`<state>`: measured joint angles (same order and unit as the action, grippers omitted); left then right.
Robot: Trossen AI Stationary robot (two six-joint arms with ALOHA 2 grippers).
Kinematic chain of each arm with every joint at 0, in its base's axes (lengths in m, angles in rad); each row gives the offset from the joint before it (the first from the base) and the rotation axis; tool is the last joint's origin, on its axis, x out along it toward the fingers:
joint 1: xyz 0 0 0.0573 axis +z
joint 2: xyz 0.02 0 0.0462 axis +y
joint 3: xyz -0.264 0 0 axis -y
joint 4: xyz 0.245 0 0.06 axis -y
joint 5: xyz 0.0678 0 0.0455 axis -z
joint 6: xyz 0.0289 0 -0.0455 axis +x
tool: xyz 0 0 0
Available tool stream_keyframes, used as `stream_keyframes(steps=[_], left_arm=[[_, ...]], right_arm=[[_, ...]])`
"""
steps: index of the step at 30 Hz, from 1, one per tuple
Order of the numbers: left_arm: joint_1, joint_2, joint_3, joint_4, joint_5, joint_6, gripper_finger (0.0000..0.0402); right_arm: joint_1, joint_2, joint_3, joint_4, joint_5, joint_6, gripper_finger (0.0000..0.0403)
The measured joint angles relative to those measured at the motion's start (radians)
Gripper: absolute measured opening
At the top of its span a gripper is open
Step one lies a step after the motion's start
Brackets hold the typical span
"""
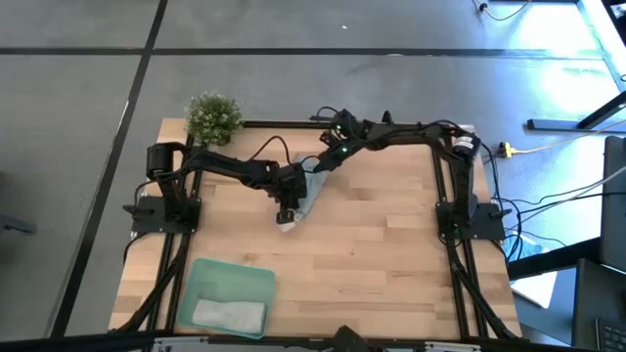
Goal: Roll microfiber towels into tight, uniform cylinder then place into a basket
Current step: Roll the blue microfiber cloth
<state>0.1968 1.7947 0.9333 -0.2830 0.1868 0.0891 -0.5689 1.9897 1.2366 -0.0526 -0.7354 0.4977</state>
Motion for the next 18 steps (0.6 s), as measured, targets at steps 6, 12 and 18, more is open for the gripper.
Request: stream_keyframes(steps=[6,12,18], left_arm=[[0.0,0.0,0.0,-0.006,0.002,0.0,0.0],[0.0,-0.003,-0.001,-0.008,0.002,-0.002,0.0],[0.001,-0.06,0.031,-0.082,-0.065,-0.027,0.0]], right_arm=[[-0.003,0.096,0.091,-0.13,0.038,-0.062,0.0006],[-0.004,0.156,0.153,-0.165,0.051,-0.062,0.0007],[-0.005,0.156,0.174,-0.231,0.094,-0.084,0.0009]])
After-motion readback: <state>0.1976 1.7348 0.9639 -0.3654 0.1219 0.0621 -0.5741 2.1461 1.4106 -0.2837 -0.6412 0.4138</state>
